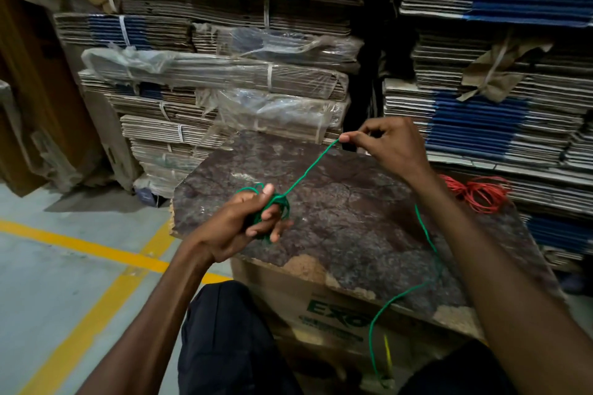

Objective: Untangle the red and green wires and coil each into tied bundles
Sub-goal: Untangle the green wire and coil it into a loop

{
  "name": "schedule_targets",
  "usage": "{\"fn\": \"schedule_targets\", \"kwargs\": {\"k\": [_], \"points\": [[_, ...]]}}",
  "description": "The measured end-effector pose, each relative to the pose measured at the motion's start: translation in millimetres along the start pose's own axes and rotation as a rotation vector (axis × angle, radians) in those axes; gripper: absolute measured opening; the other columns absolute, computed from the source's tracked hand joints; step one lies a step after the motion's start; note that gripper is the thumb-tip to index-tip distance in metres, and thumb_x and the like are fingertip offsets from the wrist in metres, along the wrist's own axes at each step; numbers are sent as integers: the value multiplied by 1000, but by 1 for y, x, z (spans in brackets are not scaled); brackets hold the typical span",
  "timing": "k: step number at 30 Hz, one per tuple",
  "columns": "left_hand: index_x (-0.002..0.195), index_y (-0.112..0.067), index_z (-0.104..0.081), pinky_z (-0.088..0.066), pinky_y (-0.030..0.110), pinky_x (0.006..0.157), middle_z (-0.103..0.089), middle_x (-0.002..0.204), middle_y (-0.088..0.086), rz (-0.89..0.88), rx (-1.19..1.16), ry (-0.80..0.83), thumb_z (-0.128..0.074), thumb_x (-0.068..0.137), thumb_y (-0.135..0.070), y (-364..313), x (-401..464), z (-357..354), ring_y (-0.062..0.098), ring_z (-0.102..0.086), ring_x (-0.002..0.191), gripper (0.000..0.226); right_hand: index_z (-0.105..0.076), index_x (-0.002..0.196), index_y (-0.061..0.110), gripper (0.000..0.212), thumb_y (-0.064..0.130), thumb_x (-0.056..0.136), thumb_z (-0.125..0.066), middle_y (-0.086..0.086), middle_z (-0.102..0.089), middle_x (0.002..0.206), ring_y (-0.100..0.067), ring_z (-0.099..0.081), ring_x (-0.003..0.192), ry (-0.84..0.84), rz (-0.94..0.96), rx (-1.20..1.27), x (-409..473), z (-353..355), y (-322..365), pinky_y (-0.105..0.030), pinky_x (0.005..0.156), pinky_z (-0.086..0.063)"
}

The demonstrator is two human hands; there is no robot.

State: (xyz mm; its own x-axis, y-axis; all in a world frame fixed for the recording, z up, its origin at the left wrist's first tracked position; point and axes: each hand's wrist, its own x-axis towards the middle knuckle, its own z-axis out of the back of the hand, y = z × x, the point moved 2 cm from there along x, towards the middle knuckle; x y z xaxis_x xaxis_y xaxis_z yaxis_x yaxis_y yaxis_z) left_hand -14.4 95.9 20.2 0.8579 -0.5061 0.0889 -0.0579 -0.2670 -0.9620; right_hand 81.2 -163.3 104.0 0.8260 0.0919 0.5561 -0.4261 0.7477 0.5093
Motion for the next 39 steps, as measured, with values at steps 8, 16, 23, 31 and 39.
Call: {"fn": "schedule_targets", "kwargs": {"k": [8, 16, 23, 31, 39], "points": [[78, -6, -62, -13, 63, 113, -71, 95, 17, -358, -696, 232, -32, 104, -37, -31, 7, 0, 38, -59, 116, 50, -64, 66, 8, 40, 46, 81, -68, 7, -44, 39, -4, -34, 34, 250, -214, 661, -22, -24, -6, -18, 40, -22], [67, -17, -56, -36, 63, 102, -55, 136, 19, -553, -693, -88, -37, 96, -38, -51, 35, 2, 37, -49, 129, 41, -64, 92, 16, 22, 30, 76, -70, -1, -61, 61, -10, -41, 48, 414, -387, 914, -64, -42, -17, -19, 43, -19], [63, -20, -60, -42, 54, 95, -58, 132, 17, -570, -647, -253, -36, 95, -42, -63, 62, 15, 29, -58, 107, 46, -62, 100, 8, 11, 12, 98, -52, -5, -64, 58, -5, -44, 36, 424, -431, 910, -90, -46, -2, -13, 33, -25], [65, -16, -53, -30, 36, 114, -64, 117, 20, -528, -553, -540, -28, 105, -36, -52, 80, 23, 30, -46, 133, 51, -55, 103, 9, 17, 9, 91, -66, -12, -63, 58, -4, -40, 29, 331, -489, 756, -105, -37, 14, -13, 32, -26], [71, -16, -44, -50, 19, 67, -61, 117, 21, -592, -359, -754, -32, 105, -33, -56, 73, 35, 20, -62, 113, 41, -68, 73, 8, 28, 24, 95, -61, 3, -59, 44, 0, -43, 38, 251, -242, 354, -105, -20, 0, -16, 44, -31]]}}
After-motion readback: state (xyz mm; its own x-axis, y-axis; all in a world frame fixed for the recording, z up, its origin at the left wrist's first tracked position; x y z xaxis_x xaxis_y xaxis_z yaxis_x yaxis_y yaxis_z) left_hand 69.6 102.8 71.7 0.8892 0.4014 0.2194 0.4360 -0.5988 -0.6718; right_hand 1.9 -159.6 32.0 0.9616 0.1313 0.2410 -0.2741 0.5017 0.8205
